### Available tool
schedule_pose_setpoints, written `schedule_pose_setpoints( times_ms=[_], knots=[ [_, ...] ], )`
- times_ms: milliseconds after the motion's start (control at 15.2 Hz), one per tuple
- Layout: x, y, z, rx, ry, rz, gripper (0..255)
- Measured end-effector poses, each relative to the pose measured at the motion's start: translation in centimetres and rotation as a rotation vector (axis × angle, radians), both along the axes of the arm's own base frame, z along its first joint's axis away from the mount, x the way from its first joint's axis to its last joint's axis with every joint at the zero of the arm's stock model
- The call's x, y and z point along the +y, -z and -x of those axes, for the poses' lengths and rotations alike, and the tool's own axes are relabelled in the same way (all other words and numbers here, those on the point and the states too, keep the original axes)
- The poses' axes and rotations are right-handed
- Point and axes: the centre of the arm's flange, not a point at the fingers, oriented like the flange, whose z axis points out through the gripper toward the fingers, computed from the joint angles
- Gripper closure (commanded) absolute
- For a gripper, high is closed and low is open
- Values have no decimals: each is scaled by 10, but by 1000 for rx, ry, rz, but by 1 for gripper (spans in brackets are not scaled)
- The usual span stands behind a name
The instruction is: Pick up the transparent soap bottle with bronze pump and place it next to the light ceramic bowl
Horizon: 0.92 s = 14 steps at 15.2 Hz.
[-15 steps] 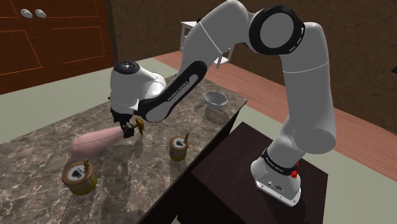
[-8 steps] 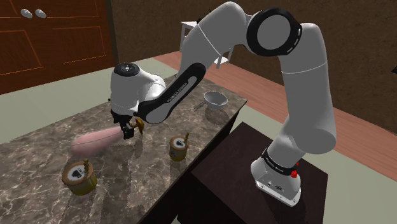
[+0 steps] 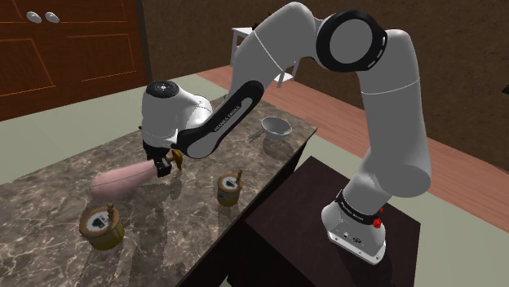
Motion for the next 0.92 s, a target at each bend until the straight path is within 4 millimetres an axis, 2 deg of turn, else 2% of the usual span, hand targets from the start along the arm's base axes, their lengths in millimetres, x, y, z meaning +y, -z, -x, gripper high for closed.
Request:
schedule_pose_setpoints(
  times_ms=[330,924],
  knots=[
    [0,-6,0,0,-1,0,255],
    [1,-52,1,0,-1,0,255]
  ],
)
